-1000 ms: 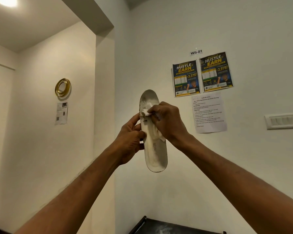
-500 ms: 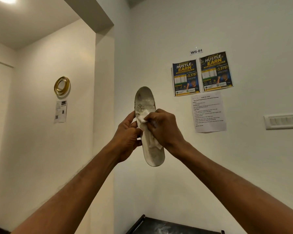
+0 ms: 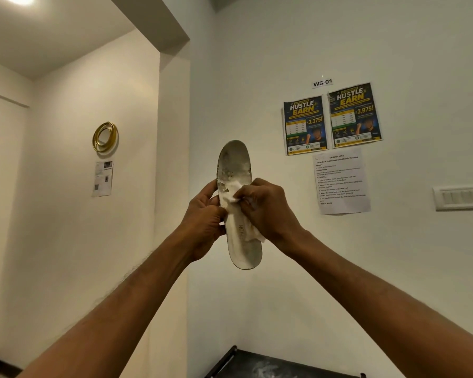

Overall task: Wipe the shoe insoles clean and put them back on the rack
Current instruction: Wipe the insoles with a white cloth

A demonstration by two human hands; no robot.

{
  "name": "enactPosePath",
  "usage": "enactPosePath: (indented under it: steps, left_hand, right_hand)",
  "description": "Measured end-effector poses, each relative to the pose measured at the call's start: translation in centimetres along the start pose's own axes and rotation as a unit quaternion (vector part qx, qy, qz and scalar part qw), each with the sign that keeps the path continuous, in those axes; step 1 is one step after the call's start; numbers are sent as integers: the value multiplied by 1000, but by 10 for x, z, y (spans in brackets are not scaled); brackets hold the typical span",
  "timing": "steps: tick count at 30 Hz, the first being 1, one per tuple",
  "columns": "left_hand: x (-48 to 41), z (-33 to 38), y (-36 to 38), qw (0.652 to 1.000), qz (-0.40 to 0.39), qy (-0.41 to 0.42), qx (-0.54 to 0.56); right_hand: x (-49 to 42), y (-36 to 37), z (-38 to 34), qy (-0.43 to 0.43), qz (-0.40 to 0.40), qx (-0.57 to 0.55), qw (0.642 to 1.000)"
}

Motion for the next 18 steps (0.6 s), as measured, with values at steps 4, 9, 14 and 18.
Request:
enactPosePath:
  steps: [4,9,14,18]
  left_hand:
    - [3,1,0,1000,3,2,-2]
    - [5,3,3,1000,4,-5,-6]
    - [5,5,7,1000,11,-4,-4]
    - [4,7,10,1000,7,-1,-12]
  right_hand:
    - [4,1,-5,-46,-58,-3,997]
    - [-3,-10,3,16,-13,16,1000]
    - [-9,-18,10,37,21,45,998]
    - [-9,-16,5,-12,-55,60,997]
Point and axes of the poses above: each hand's wrist, its own x-axis away from the middle knuckle, its own y-axis out of the palm, z = x × y, the point moved 2 cm from there along -x, towards the middle knuckle, and after that the axes turned 14 degrees about -y, right-handed, at the moved point
